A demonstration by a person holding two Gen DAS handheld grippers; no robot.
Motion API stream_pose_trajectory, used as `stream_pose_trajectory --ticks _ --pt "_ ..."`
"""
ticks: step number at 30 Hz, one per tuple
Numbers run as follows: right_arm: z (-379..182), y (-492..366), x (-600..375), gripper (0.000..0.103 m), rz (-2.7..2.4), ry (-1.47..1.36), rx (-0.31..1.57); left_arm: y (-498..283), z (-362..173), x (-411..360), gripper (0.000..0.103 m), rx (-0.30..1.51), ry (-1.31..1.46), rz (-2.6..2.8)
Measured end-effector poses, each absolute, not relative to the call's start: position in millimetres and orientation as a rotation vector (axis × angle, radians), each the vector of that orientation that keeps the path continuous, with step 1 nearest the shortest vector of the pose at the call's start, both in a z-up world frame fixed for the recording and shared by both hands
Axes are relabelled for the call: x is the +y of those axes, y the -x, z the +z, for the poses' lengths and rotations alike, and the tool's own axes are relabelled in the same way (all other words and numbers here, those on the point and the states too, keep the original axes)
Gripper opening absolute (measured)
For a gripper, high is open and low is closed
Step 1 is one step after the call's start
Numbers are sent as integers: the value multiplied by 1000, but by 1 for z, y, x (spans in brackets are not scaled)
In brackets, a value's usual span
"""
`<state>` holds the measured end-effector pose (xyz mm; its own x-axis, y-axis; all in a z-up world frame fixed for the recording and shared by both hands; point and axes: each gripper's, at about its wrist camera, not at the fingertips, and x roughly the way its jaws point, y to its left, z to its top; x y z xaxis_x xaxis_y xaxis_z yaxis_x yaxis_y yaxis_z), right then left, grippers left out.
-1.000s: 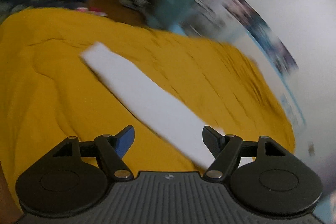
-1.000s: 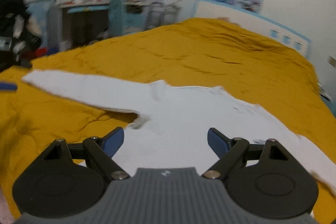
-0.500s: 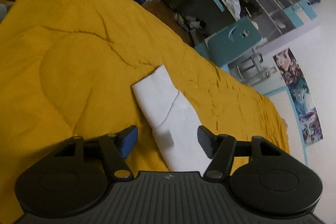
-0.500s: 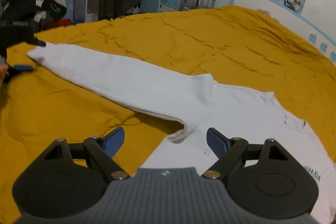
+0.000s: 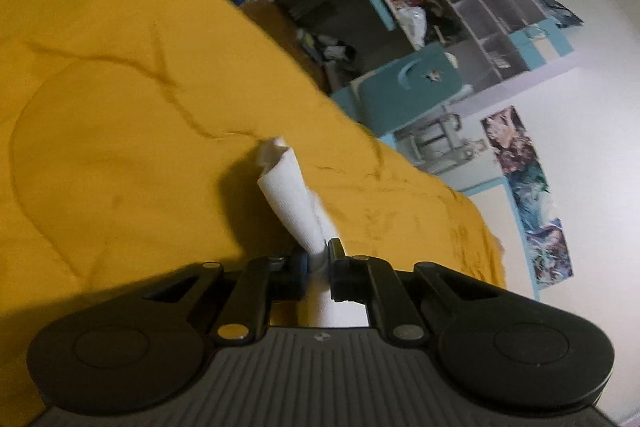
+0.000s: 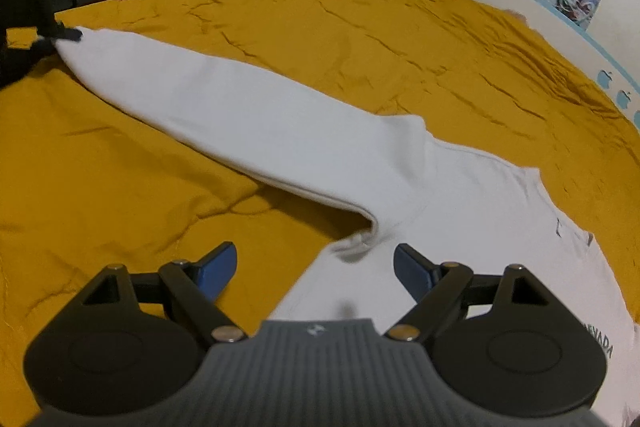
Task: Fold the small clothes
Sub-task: 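Grasp a sleeve cuff with the left tool and lift it across the body, then lay the sleeve on the shirt body and open the left tool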
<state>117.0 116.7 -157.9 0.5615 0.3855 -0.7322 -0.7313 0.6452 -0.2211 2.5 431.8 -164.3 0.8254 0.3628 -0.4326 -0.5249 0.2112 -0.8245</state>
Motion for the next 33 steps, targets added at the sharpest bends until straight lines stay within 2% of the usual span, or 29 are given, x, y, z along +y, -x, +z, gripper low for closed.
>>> stream_pose_trajectory --ticks 10,14,19,25,29,33 --pt "-137 -122 20 81 585 432 728 -73 -65 376 10 104 1067 344" --pt "-135 -124 -37 81 506 361 773 -115 -21 312 10 101 998 140" --pt "-137 -127 -101 81 416 279 808 -167 9 216 10 142 953 -92" --pt "-143 -134 -176 82 303 191 846 -213 -8 104 10 259 919 -286" --pt "-150 -137 -224 82 235 123 889 -248 -55 36 10 394 866 -331" --pt "-158 -138 -253 82 188 77 914 -292 -89 -12 28 603 726 -370"
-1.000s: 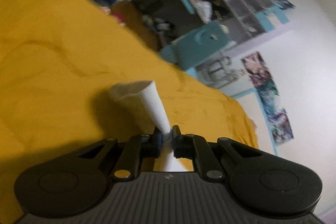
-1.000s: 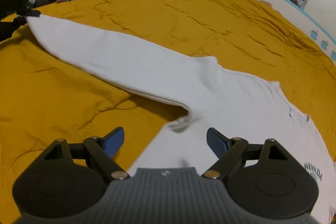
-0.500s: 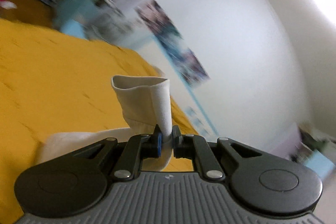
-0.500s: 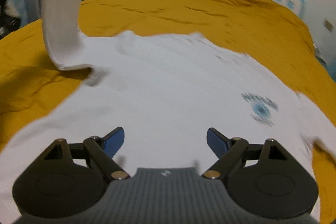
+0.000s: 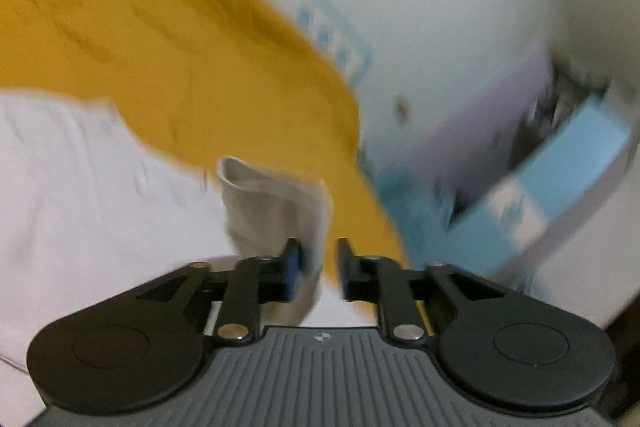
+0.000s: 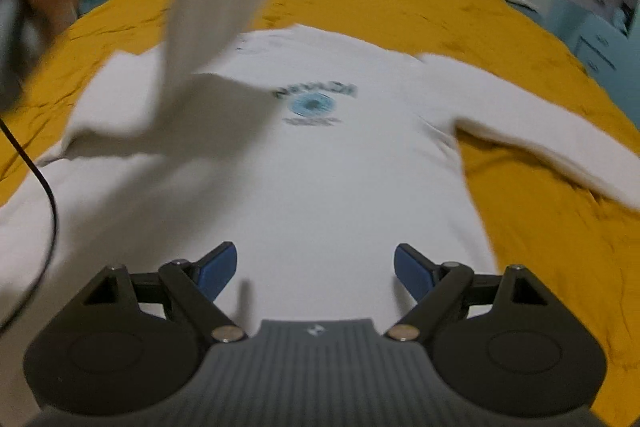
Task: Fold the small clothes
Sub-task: 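Lay the sleeve on the shirt body and open the left tool, then move the right tool to the other sleeve cuff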
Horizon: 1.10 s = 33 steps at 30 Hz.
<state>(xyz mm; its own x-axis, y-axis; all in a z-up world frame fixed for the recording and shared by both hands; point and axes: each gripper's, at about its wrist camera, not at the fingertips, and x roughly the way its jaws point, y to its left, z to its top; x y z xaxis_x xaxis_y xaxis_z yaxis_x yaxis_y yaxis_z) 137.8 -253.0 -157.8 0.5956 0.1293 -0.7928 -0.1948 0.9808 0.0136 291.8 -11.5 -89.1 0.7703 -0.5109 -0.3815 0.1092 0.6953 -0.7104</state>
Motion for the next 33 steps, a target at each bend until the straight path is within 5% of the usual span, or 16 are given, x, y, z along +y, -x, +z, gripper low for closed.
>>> stream_pose_trajectory --ticks 3,7,8,10,14,20,25,27,28,29,30,33 --pt "-160 -139 -269 82 190 6 904 -294 -91 -20 28 669 726 -407" --pt "-158 -155 -284 82 221 -181 873 -271 -75 20 62 596 717 -387" --pt "-161 -164 -289 82 222 -258 869 -266 -74 30 63 588 711 -355" --pt "-166 -180 -297 81 211 -389 864 -251 -79 60 63 580 662 -265" --pt "-183 -231 -302 55 197 -612 865 -239 -106 115 63 646 649 -84" --pt "-217 -285 -304 56 18 -806 868 -240 -150 158 62 723 719 48" --pt "-227 -313 -297 76 -11 -869 812 -246 -169 160 62 759 728 51" --pt "-225 -320 -287 76 -11 -839 793 -247 -177 156 62 778 736 56" --pt "-224 -323 -283 59 -15 -821 795 -243 -177 158 62 782 737 60" --pt "-224 -327 -280 21 -33 -790 812 -245 -179 157 62 784 737 65" --pt "-223 -332 -278 0 -57 -762 846 -239 -181 161 62 784 740 68" --pt "-212 -321 -290 1 -100 -779 779 -239 -182 164 62 797 750 75"
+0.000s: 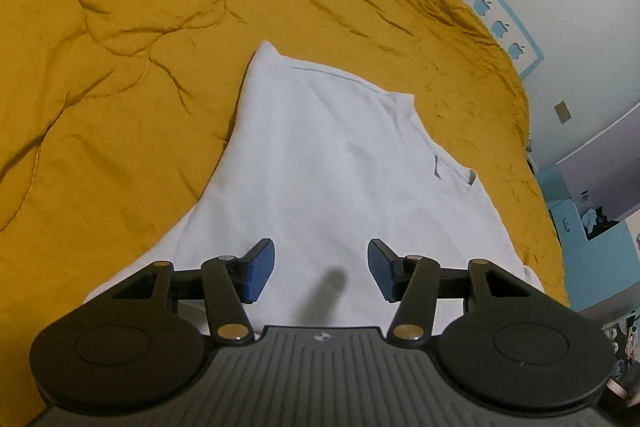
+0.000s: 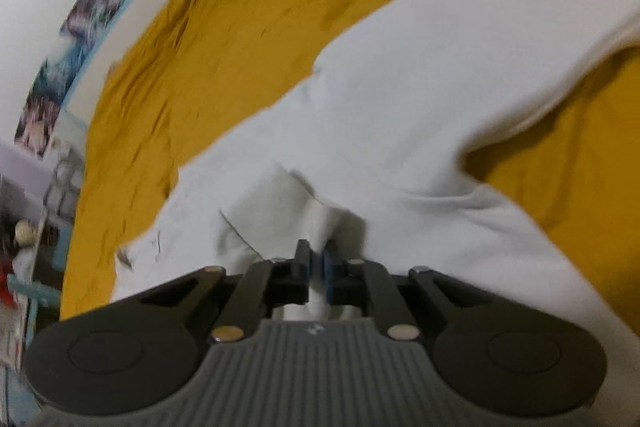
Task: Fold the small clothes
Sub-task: 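Move the right tool to the other sleeve cuff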
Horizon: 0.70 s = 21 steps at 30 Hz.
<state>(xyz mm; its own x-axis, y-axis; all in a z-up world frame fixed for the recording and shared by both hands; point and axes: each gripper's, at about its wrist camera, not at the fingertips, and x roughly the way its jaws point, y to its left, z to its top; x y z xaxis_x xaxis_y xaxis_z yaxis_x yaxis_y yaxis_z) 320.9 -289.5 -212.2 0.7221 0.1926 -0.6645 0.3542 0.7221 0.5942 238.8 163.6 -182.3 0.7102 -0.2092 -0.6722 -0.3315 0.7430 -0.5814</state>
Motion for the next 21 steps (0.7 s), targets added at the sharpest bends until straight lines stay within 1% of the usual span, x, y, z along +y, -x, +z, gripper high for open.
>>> stream_pose_trajectory --ticks 3,6,8,10,12,14,15,16,17,21 --pt "-198 -300 -298 1 -115 -755 699 -236 -185 165 62 804 738 71" --pt "-208 -290 -307 1 -146 -806 738 -235 -188 161 62 808 718 70" --pt "-221 -294 -308 3 -150 -795 796 -235 -187 159 62 810 708 73" --pt "-225 -286 -315 8 -189 -804 808 -235 -184 158 62 817 708 74" --pt "-212 -276 -315 12 -230 -779 766 -233 -180 157 62 811 708 61" --pt "-194 -268 -311 24 -189 -756 688 -231 -177 154 62 799 701 47" --pt "-186 -270 -307 28 -138 -753 658 -231 -177 153 62 795 698 42" --pt "-180 -273 -303 35 -88 -748 648 -231 -177 151 62 794 694 40" --pt "-176 -282 -295 39 -21 -733 657 -232 -178 149 62 800 684 41" --pt "-185 -306 -268 38 55 -687 713 -232 -185 146 62 817 668 49"
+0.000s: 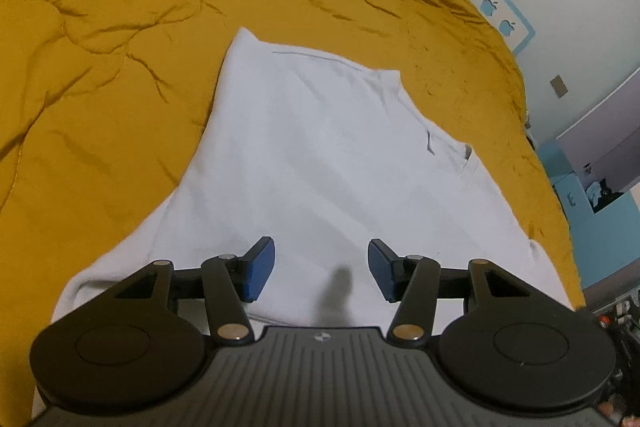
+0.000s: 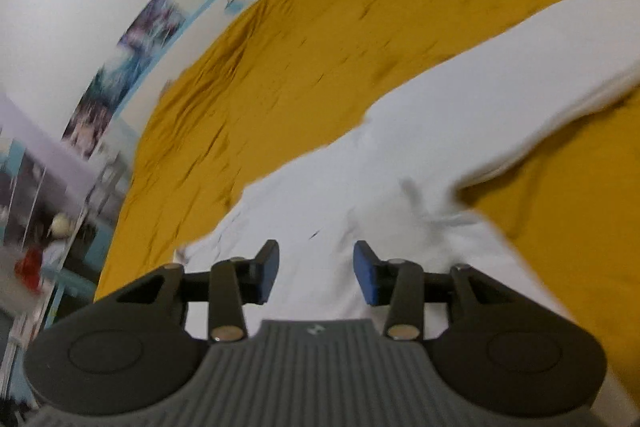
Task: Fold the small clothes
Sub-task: 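Move the right tool to the other sleeve cuff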
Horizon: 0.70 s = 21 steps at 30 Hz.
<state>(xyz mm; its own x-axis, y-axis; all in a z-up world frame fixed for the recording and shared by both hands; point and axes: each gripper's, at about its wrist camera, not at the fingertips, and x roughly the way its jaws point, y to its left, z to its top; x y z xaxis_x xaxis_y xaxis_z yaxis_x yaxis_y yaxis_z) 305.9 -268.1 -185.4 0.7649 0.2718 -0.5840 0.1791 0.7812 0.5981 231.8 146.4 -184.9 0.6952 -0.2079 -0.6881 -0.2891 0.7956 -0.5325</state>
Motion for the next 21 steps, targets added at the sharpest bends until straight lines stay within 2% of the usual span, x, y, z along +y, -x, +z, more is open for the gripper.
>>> stream_pose_trajectory --ticks 4,6,7,10,16,19,21 --pt "-212 -314 -261 38 -2 -657 793 -228 -168 141 62 814 676 -5" --pt "-219 -310 -265 22 -38 -660 807 -225 -148 130 62 795 641 -54" --pt "-216 -303 -271 17 -50 -675 802 -225 -139 123 63 787 623 -75" --pt "-201 -280 -307 34 -53 -793 695 -227 -119 88 63 788 606 -178" --pt "-156 -232 -390 36 -285 -780 490 -239 -109 -11 63 741 574 -413" --pt "-151 -208 -437 49 -458 -820 363 -248 -117 -56 63 727 587 -481" --pt "-153 -204 -463 50 -543 -816 343 -257 -125 -76 63 758 601 -506"
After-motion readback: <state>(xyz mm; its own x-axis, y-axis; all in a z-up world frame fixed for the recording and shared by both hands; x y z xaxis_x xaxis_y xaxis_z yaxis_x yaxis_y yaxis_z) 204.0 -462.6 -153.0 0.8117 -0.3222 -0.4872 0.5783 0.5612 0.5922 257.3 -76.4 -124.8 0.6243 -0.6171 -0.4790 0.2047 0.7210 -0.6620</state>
